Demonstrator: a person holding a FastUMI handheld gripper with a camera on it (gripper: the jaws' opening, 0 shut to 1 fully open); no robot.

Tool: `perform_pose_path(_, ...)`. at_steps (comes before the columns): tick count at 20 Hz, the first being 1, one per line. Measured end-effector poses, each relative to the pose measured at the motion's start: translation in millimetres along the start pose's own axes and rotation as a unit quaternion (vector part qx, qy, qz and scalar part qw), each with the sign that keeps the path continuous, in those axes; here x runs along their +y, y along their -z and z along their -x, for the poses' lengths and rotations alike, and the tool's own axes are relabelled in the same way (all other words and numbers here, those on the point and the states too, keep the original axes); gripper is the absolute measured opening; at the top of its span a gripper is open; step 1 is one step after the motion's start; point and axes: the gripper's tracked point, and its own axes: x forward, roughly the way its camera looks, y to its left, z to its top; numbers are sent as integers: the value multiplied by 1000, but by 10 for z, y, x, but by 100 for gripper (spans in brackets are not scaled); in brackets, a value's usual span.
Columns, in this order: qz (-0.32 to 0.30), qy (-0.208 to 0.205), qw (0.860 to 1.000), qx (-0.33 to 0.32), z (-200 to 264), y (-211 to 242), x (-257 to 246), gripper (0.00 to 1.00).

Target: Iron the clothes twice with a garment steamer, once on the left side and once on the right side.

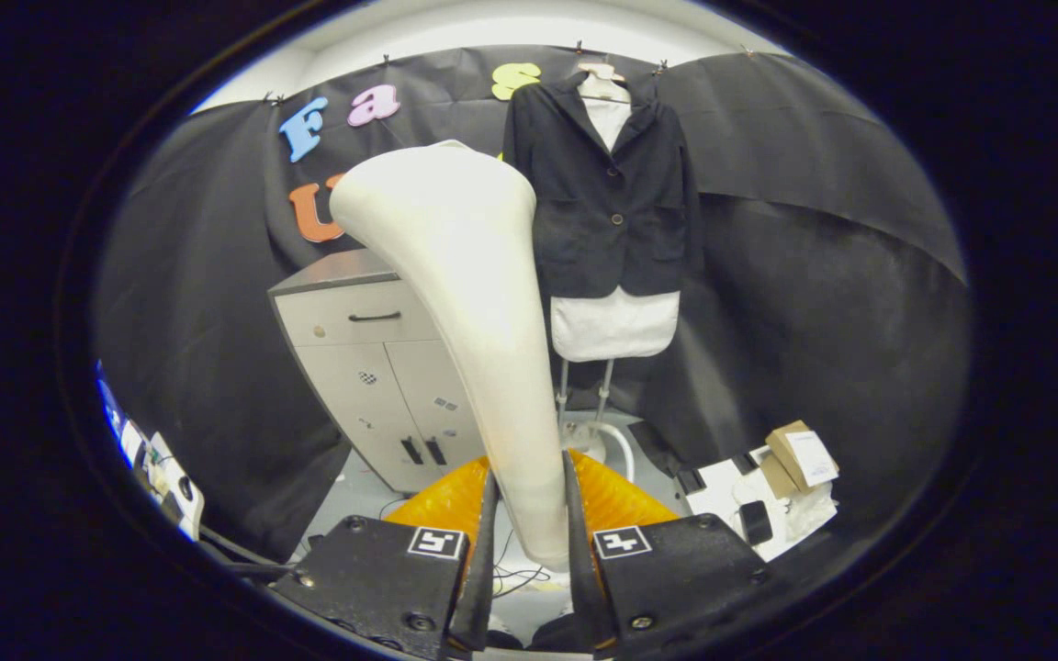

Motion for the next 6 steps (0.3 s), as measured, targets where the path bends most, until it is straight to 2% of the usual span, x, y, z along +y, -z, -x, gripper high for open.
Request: perform_pose_path(6,0,3,1000,-3,39,26,-37,38)
